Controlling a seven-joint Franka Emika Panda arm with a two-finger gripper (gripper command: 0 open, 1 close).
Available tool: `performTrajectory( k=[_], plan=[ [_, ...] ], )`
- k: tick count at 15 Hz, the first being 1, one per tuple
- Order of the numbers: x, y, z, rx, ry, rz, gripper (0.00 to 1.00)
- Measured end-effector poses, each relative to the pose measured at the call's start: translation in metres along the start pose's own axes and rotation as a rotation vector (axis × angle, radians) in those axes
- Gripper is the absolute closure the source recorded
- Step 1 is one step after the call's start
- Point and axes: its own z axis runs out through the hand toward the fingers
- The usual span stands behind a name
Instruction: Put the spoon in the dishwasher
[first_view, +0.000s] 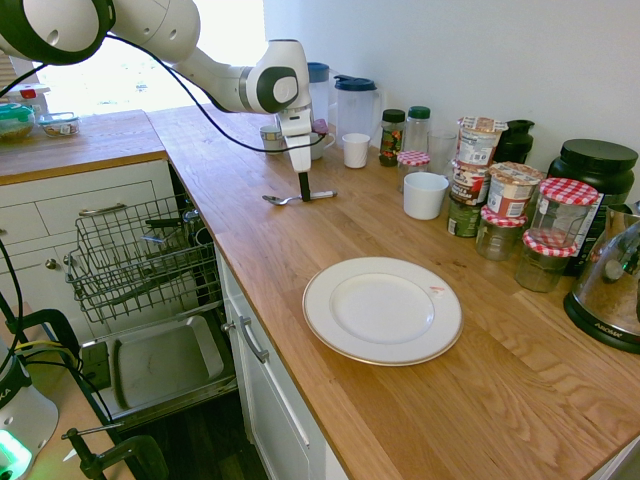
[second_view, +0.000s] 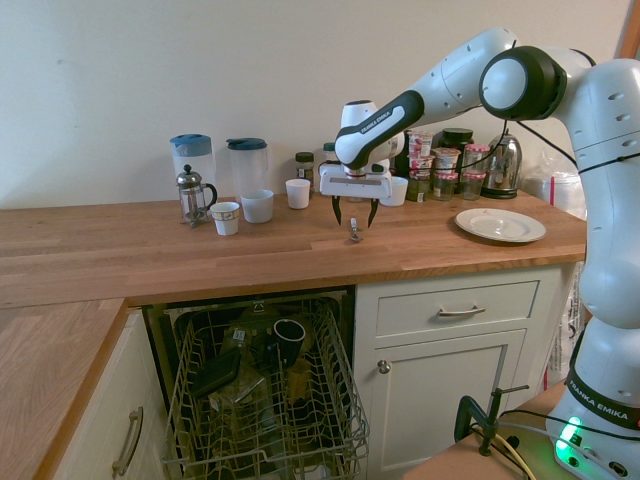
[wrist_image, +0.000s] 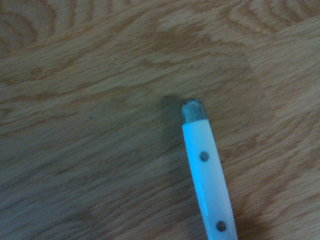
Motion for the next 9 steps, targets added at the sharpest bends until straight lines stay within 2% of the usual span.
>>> performTrajectory(
  k=[4, 5, 9],
  plan=[
    [0.0, 0.002, 0.006, -0.02, -0.014, -0.009, 0.0],
    [-0.002, 0.002, 0.006, -0.025, -0.014, -0.014, 1.0],
    [-0.011, 0.005, 0.007, -0.045, -0.015, -0.032, 1.0]
  ],
)
